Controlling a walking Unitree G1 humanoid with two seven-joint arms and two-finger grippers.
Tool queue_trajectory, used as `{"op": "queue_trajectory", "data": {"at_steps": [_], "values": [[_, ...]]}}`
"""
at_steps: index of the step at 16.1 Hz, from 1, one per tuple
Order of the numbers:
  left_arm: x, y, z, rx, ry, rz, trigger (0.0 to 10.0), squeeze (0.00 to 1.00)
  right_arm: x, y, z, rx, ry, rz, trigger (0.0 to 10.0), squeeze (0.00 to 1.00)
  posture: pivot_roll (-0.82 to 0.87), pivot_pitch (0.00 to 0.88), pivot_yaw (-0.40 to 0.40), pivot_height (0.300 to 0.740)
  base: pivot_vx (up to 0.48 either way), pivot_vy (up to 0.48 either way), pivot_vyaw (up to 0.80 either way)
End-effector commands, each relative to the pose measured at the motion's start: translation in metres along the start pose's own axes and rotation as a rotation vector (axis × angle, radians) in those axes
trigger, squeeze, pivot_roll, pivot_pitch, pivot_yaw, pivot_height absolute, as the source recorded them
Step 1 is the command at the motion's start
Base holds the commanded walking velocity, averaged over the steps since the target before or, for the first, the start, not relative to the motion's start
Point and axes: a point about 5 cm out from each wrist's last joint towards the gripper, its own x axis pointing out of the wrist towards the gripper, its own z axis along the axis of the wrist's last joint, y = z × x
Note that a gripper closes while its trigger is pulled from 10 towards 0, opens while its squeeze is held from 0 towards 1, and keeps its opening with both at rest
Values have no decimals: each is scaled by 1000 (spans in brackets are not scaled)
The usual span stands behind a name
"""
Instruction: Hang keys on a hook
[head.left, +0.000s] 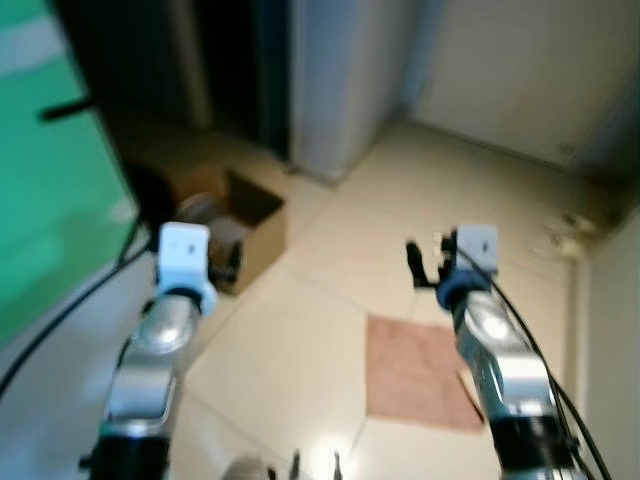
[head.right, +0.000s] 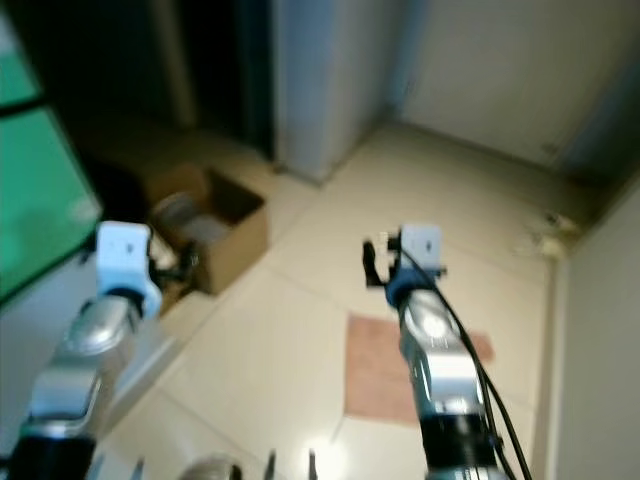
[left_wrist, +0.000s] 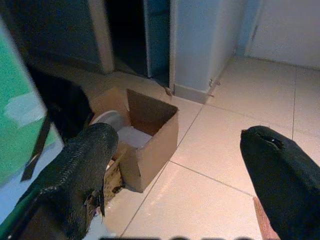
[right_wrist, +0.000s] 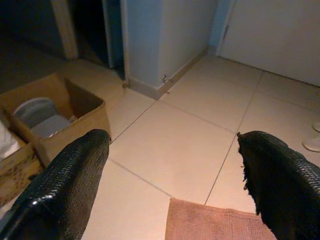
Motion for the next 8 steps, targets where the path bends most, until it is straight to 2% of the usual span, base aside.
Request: {"op": "queue_trajectory", "data": {"at_steps": [1,2,3,6,8], "values": [[-3,5,1,-1,0,11,10000,1000,0,1,6,8,-21,-3,10000,1000,-12,0,-67,740,0,0,800],[-3,7,0,1,-1,29,10000,914,-1,2,6,11,-22,-6,10000,1000,-17,0,-58,740,0,0,800],[-3,8,0,-14,-2,40,10000,0,-2,2,6,15,-20,-6,10000,1000,-21,0,-53,740,0,0,800],[-4,5,4,15,-23,38,10000,0,-2,0,5,21,-18,-13,10000,1000,-17,0,-55,740,0,0,800],[-4,7,3,4,-11,61,10000,0,-1,1,5,18,-12,1,10000,1000,-9,0,-67,740,0,0,800]]}}
